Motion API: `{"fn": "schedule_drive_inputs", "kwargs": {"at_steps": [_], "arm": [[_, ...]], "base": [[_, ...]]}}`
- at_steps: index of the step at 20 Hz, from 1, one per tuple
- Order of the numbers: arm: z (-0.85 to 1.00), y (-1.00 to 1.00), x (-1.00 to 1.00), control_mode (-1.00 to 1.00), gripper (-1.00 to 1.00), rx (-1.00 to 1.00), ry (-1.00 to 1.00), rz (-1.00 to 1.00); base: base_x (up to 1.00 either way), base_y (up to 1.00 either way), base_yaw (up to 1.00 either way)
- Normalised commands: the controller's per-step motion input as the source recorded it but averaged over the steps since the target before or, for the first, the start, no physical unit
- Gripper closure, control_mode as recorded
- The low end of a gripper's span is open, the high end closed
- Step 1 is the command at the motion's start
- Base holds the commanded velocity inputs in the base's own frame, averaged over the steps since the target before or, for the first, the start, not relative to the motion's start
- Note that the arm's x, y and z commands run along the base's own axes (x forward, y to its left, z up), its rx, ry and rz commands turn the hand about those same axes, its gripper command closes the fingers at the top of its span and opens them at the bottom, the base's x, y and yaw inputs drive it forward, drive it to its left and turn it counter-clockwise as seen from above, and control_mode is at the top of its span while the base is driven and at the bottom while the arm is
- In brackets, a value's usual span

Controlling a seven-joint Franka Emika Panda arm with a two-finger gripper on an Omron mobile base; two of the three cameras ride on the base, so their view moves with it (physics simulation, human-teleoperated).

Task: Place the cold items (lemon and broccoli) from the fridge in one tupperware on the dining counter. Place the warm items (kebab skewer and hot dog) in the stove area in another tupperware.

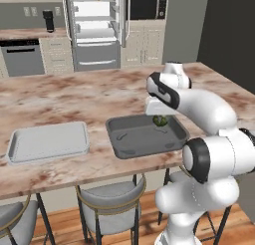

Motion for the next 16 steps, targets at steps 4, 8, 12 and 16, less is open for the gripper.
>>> {"fn": "schedule_drive_inputs", "kwargs": {"at_steps": [4,8,12,16], "arm": [[-0.31,-0.13,0.39,-1.0,1.0,0.0,0.06,0.0],[-0.36,-0.1,0.44,-1.0,1.0,0.0,0.11,0.0],[-0.34,-0.08,0.45,-1.0,1.0,0.0,0.07,0.0],[-0.35,-0.02,0.48,-1.0,1.0,0.0,0.05,0.0]], "base": [[0.0,0.0,0.0],[0.0,0.0,0.0],[0.0,0.0,0.0],[0.0,0.0,0.0]]}}
